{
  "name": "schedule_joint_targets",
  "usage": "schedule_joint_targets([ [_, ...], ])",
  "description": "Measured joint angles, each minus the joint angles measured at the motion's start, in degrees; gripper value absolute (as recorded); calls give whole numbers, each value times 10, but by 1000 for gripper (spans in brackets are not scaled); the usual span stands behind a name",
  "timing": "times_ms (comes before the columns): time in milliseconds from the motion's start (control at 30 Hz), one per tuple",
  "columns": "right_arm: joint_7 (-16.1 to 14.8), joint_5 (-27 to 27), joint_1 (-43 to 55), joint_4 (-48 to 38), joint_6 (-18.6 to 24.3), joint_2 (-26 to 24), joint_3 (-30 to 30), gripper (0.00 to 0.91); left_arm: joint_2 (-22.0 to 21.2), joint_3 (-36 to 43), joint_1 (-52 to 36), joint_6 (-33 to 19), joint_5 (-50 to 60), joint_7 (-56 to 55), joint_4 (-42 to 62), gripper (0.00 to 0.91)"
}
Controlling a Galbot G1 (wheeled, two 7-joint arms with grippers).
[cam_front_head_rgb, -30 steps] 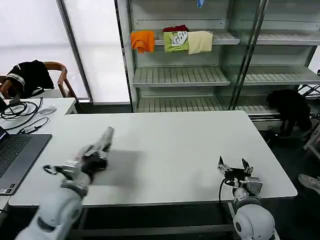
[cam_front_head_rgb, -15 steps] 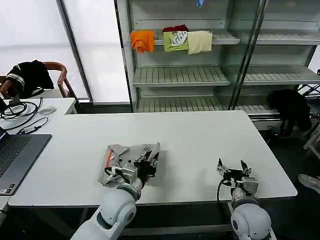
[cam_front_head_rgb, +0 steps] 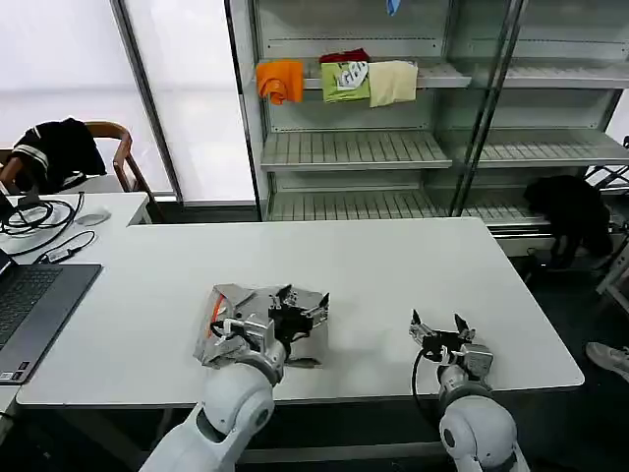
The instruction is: Fold and organize the clothes.
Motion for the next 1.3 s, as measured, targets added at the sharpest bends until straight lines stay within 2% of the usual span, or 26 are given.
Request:
schedule_joint_targets([
  [267, 23, 79, 42, -16, -12, 18, -48, 907, 34, -78, 13, 0, 15, -1, -3, 907],
  [500, 45, 124, 83, -34, -16, 36, -101, 907, 55, -154, 41, 0, 15, -3, -18, 907],
  [767, 75, 147, 113, -53, -18, 56, -155, 907, 60, -208, 72, 0, 17, -5, -32, 907],
  [1100, 110, 155, 115, -61, -20, 74, -200, 907, 65, -231, 85, 0, 16, -6, -34, 907],
  [1133, 111, 155, 114, -62, -20, 75, -203, 856, 65, -232, 87, 0, 15, -6, -34, 907],
  [1167, 113, 155, 114, -63, -20, 76, -206, 756, 65, -233, 89, 0, 15, -6, -34, 907],
  [1300, 118, 154, 110, -66, -20, 78, -214, 544, 64, -239, 93, 0, 15, -6, -31, 907],
])
